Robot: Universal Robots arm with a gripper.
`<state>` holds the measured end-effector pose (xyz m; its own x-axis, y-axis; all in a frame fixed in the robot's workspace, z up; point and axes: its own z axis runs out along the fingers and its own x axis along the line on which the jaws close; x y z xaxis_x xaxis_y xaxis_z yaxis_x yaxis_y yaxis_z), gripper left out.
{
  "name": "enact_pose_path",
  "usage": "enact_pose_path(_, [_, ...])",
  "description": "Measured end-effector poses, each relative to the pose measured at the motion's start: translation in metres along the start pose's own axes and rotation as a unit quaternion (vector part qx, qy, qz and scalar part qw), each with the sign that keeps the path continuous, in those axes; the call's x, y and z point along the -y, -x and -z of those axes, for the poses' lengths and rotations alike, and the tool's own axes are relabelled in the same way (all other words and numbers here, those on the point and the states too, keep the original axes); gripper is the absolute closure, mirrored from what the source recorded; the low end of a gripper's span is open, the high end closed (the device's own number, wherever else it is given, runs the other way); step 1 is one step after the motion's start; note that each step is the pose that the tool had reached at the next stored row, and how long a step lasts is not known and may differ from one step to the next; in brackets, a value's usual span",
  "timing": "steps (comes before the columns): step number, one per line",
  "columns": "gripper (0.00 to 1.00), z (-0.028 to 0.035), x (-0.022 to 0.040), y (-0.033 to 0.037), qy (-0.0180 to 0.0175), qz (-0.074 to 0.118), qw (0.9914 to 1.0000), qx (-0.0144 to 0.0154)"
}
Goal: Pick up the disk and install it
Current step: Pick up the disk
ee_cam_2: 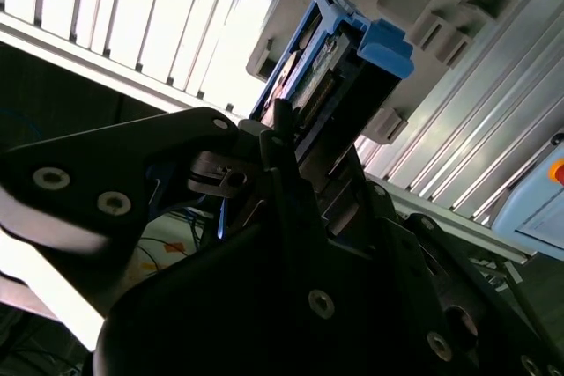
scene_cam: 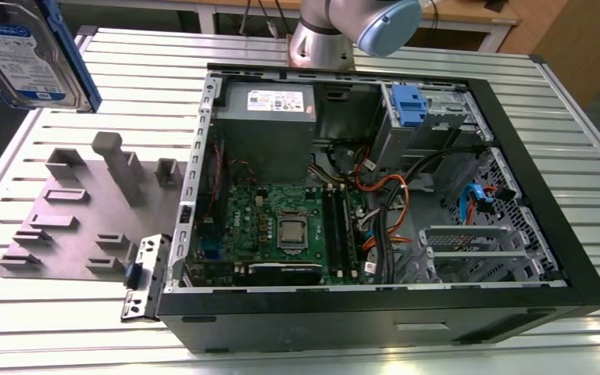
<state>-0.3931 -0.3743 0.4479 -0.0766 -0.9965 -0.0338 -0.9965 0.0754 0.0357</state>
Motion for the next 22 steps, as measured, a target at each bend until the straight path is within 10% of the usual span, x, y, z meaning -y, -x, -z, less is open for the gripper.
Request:
enact_pose_path(15, [0.65,0.0326,-0.0012,0.0011,0.0000,0.000,1.00000,0.0000])
enact_pose_path(22, [0.65,0.0334,-0.0012,0.0011,0.0000,0.000,1.00000,0.0000])
